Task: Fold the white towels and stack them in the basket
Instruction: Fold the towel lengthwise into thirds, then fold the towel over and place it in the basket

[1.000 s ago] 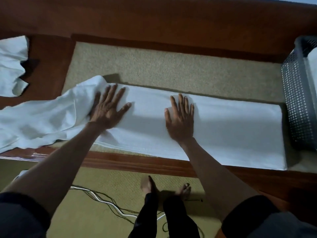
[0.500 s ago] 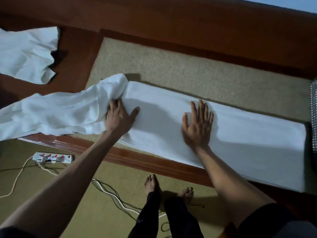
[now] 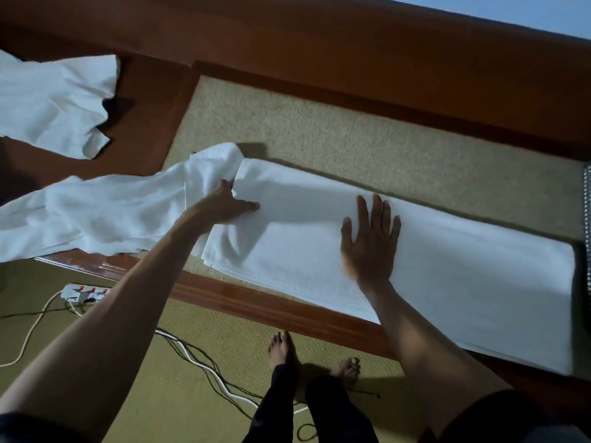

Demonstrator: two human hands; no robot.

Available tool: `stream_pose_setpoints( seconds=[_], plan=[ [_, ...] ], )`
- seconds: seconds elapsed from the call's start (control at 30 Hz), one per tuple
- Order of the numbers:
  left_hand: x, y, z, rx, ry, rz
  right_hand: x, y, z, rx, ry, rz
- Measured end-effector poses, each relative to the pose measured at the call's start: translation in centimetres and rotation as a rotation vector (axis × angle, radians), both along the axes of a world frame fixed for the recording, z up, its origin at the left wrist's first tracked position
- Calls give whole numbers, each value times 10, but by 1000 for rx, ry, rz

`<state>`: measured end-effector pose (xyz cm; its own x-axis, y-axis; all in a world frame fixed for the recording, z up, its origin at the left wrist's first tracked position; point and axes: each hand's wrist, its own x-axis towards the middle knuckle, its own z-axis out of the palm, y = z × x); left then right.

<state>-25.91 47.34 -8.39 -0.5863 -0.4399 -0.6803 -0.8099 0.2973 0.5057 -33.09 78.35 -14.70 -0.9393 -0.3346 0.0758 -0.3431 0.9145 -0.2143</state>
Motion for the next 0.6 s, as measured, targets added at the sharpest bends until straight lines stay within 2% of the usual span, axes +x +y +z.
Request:
stream_pose_setpoints(
  seconds=[0.17,0.37,0.5,0.6],
  plan=[
    [6,2,14,7,-35,-1,1,1,-3,-8,14,11],
    [15,15,57,316,36,111,0,2,-1,-15,-5,21],
    [11,43,98,415,149,127,-3,8,7,16,-98,73],
    [0,77,124,412,223,106,-10,30,27,-1,-255,139]
  ],
)
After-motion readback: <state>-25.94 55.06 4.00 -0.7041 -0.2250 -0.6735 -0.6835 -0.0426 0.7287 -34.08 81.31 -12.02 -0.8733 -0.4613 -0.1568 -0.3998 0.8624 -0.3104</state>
